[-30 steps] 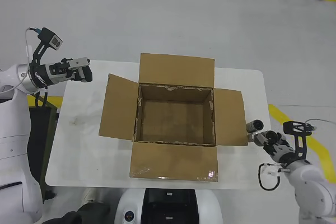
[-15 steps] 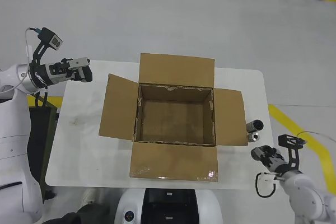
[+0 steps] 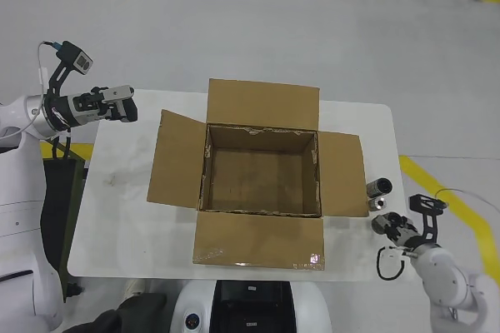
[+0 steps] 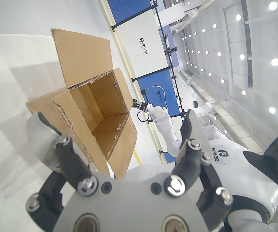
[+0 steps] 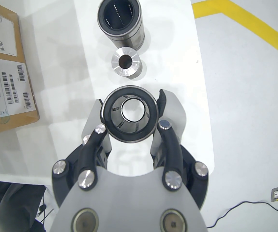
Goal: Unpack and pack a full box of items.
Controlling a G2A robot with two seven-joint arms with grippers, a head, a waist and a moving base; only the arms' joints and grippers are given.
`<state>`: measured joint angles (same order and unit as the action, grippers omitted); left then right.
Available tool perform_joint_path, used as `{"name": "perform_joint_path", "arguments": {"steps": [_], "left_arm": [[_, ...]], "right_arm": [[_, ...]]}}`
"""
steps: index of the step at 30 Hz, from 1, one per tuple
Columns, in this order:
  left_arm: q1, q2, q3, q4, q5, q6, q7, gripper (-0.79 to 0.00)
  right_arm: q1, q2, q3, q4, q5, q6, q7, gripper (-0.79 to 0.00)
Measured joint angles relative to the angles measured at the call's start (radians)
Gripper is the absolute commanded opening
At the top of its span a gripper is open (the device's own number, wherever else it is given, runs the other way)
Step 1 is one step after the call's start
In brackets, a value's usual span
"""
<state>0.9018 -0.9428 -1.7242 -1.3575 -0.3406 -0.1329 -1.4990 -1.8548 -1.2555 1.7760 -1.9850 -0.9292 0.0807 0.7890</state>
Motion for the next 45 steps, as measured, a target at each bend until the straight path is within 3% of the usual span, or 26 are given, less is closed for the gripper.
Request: {"name": "perform_joint_path", "arguments": {"steps": [11,16,23,29,35,38,45], "left_arm": [[0.0,0.0,0.0,0.0,0.0,0.0,0.0,0.0],[0.0,0.0,0.0,0.0,0.0,0.0,0.0,0.0],[0.0,0.0,0.0,0.0,0.0,0.0,0.0,0.0],[0.0,0.0,0.0,0.0,0.0,0.0,0.0,0.0],[0.0,0.0,0.0,0.0,0.0,0.0,0.0,0.0],[0.0,0.0,0.0,0.0,0.0,0.0,0.0,0.0],[0.0,0.0,0.0,0.0,0.0,0.0,0.0,0.0]], "right_arm": [[0.057,0.003,-0.042,0.072,0.0,0.016,0.006,-0.785],[0.067,0.004,-0.055,0.085,-0.012,0.022,0.009,-0.591],[0.069,0.006,-0.071,0.094,-0.014,0.026,0.003,-0.576],[0.064,0.009,-0.075,0.091,-0.019,0.023,0.024,-0.228],[0.054,0.013,-0.078,0.056,-0.033,0.025,0.054,-0.037],[0.035,0.015,-0.07,0.016,-0.038,0.025,0.062,0.0],[-0.037,0.019,-0.02,-0.08,-0.055,0.046,0.06,0.0]]}}
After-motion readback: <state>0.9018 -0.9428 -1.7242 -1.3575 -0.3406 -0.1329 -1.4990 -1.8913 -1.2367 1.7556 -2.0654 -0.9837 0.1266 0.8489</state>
